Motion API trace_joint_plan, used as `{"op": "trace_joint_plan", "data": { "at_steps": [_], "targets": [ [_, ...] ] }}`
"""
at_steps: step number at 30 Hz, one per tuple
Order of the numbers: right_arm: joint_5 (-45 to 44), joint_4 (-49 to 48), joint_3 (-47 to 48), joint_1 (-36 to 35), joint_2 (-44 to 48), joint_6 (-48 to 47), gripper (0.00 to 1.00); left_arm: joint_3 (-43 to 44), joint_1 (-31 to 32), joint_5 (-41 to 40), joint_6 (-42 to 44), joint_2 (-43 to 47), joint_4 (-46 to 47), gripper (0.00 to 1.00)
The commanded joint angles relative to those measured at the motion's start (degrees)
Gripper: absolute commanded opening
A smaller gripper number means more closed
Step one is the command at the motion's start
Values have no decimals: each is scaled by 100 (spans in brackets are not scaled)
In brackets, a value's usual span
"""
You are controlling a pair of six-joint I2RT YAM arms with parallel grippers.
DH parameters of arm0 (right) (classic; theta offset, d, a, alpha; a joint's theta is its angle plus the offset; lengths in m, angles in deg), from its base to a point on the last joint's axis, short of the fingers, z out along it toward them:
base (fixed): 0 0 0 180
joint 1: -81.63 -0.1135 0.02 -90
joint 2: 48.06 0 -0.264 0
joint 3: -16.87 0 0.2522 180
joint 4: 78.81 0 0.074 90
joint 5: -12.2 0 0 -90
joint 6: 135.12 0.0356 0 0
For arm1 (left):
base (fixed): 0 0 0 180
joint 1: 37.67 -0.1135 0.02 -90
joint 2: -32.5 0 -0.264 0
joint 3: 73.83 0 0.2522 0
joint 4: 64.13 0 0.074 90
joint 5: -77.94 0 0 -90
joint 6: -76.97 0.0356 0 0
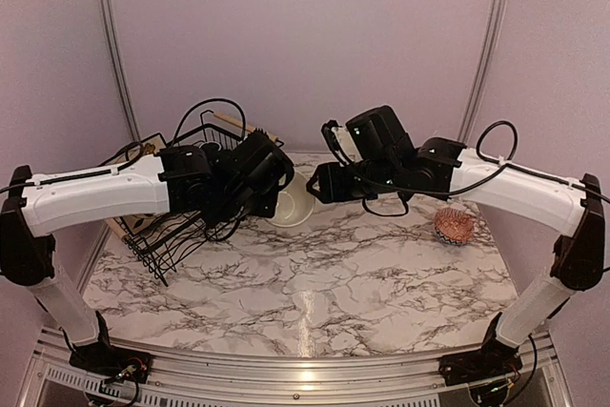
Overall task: Unload the mixed dishes from the dish rack
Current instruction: Pass from the left arm to the right
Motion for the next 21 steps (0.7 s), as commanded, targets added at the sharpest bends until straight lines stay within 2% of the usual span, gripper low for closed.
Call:
{"op": "trace_joint_plan", "data": {
  "at_steps": [1,6,11,21],
  "targets": [
    [214,-94,-99,-77,-40,74,46,517,202,-587,-38,-165,-29,0],
    [-81,134,-84,-96,-334,85,45,676,354,-559,-78,-332,-71,0],
    [-417,334,52,-197,-541,41,35,723,407,-535,-110,-491,-118,0],
    [-616,191,-154,-203,-468,128,0,763,416,-426,-127,-607,-133,0]
  ]
}}
